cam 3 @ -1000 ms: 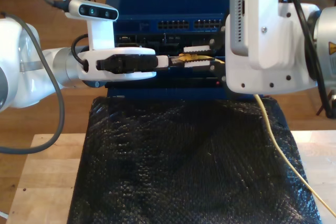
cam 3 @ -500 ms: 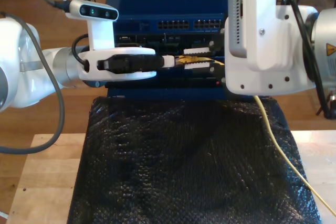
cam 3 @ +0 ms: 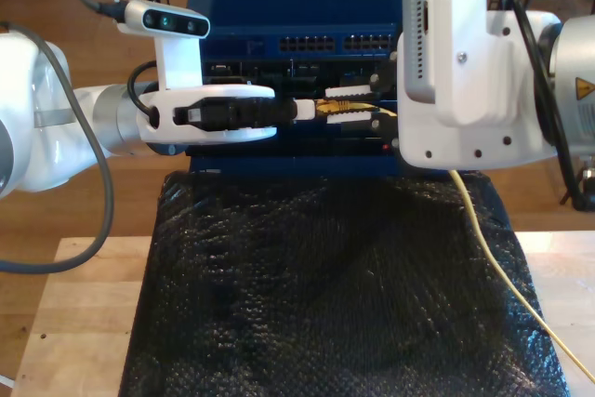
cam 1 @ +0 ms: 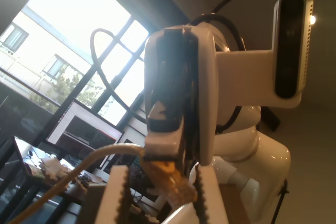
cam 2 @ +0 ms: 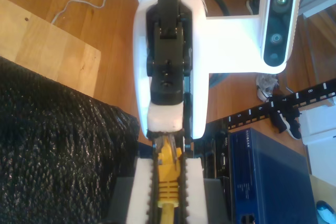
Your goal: Grab the cable and plug it in
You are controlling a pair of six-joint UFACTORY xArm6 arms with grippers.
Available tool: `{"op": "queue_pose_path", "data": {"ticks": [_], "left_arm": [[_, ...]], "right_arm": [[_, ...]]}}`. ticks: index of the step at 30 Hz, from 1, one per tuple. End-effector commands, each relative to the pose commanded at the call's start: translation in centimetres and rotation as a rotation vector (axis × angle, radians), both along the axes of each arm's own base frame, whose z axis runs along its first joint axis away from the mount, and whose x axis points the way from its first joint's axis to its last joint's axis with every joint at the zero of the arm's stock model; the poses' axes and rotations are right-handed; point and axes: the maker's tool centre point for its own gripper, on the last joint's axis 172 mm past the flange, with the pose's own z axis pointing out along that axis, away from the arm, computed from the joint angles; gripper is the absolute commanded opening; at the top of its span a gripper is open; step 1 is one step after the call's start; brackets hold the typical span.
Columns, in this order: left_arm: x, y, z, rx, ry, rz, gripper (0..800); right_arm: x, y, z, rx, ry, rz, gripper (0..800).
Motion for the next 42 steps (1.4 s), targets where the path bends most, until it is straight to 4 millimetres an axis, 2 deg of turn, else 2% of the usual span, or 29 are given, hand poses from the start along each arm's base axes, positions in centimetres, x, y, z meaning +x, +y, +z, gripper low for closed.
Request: {"op": "queue_pose_path", "data": {"ticks": [12, 15, 26, 29, 40, 42], "left_arm": [[0.31, -0.12, -0.61, 0.017, -0.005, 0.016, 201], [0.28, -0.12, -0.64, 0.019, -0.005, 0.015, 152], [0.3, -0.11, -0.59, 0.013, -0.004, 0.017, 154], [0.24, -0.09, -0.62, 0.011, -0.001, 0.014, 192], [0.16, -0.07, -0.61, 0.009, 0.0, 0.012, 199], [0.13, -0.06, -0.58, 0.008, 0.001, 0.01, 232]], "right_arm": [[0.08, -0.1, 0.0, 0.0, 0.0, -0.003, 1], [0.08, -0.1, 0.0, 0.0, 0.0, -0.003, 1], [0.03, -0.04, -0.17, 0.0, 0.003, -0.002, 1], [0.03, -0.04, -0.17, 0.0, 0.003, -0.002, 1], [0.07, -0.11, -0.18, -0.001, 0.003, -0.003, 1], [0.03, -0.06, -0.18, -0.001, 0.003, -0.002, 1]]}}
